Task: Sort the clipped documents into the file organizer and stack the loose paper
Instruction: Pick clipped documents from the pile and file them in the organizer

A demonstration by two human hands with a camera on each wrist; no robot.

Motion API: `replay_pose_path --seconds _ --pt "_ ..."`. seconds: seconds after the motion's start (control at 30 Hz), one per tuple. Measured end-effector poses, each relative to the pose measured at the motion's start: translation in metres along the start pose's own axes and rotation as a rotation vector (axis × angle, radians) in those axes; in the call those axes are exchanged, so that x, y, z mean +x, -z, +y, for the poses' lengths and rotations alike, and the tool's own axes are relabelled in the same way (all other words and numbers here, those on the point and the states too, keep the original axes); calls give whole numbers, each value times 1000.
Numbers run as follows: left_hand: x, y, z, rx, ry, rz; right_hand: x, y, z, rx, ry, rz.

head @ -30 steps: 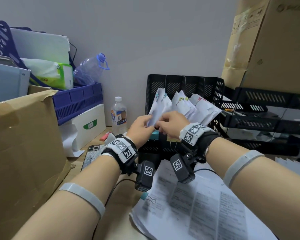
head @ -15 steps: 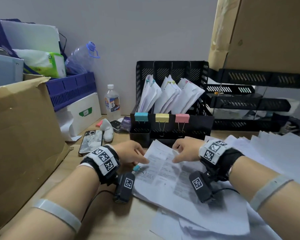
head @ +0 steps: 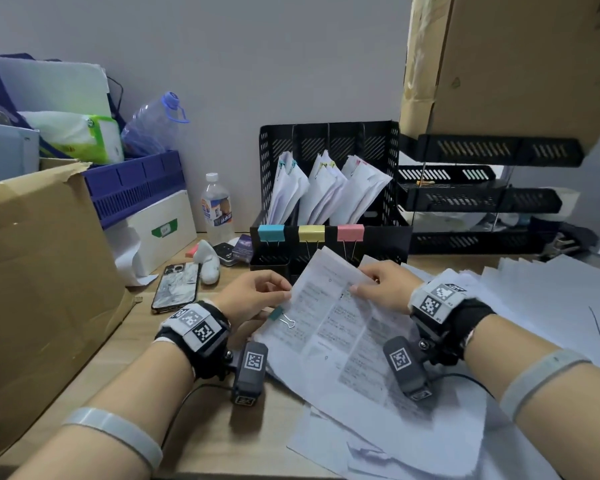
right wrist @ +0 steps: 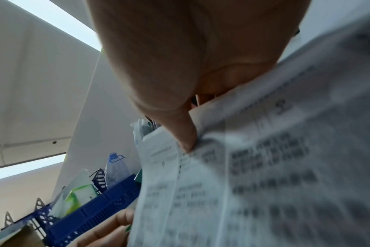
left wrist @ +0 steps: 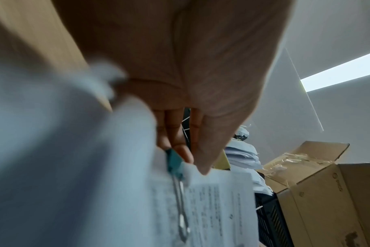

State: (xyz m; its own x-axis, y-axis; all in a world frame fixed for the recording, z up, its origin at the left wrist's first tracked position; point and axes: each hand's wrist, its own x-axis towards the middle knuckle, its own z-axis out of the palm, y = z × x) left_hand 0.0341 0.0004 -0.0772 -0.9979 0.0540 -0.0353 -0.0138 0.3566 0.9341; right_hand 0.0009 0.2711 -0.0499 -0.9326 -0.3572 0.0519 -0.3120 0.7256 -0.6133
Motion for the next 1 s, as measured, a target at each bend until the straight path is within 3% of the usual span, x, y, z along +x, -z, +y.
replay_pose_path --seconds 0.27,0.57,0.73,0.83,0.9,1.0 --pt "-9 -9 9 -440 132 -101 -6 16 22 85 -58 235" --pt "-9 -34 20 -486 72 -102 2 34 17 326 -97 404" --pt "0 -35 27 -443 -46 1 12 47 -9 397 -60 591" --pt "6 -26 43 -433 -157 124 12 58 -31 280 -99 729" --pt "11 -23 58 -394 -261 237 7 61 -51 215 -43 601" --pt "17 -23 82 -312 -439 416 0 56 -88 352 59 232"
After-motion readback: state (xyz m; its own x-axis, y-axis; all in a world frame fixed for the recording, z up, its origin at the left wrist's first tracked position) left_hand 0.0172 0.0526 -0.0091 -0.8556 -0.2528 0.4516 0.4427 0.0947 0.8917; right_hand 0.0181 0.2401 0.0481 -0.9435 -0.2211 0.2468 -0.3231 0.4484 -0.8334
